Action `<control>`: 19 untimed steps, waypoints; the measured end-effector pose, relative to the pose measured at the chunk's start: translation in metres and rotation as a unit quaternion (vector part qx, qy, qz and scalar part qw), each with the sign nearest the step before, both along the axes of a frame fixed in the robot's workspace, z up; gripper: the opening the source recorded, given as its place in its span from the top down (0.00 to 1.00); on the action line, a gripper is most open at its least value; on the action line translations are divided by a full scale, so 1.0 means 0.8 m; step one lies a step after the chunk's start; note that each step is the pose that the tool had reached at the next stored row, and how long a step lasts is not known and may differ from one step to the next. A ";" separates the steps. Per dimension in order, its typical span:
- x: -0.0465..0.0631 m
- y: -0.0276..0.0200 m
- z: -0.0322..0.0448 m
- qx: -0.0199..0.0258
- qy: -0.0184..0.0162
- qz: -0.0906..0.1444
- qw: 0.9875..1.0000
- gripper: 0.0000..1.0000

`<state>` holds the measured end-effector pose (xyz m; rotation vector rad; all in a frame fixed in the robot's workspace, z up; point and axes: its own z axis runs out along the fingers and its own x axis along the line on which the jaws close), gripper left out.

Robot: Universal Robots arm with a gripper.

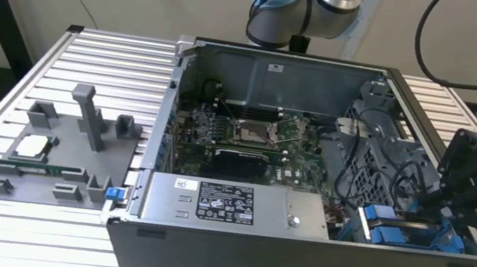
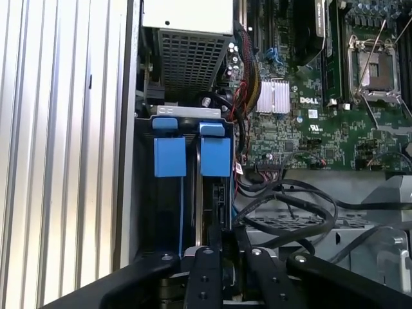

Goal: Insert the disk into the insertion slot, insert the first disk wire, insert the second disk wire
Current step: 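Insert the first disk wire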

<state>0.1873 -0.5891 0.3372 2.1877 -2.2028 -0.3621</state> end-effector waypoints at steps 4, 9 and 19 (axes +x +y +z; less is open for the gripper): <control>0.000 0.0001 -0.0017 0.000 0.000 -0.001 1.000 1.00; 0.000 0.0007 -0.0041 0.000 -0.001 -0.001 1.000 1.00; 0.000 0.0010 -0.0125 -0.001 -0.001 -0.002 1.000 0.00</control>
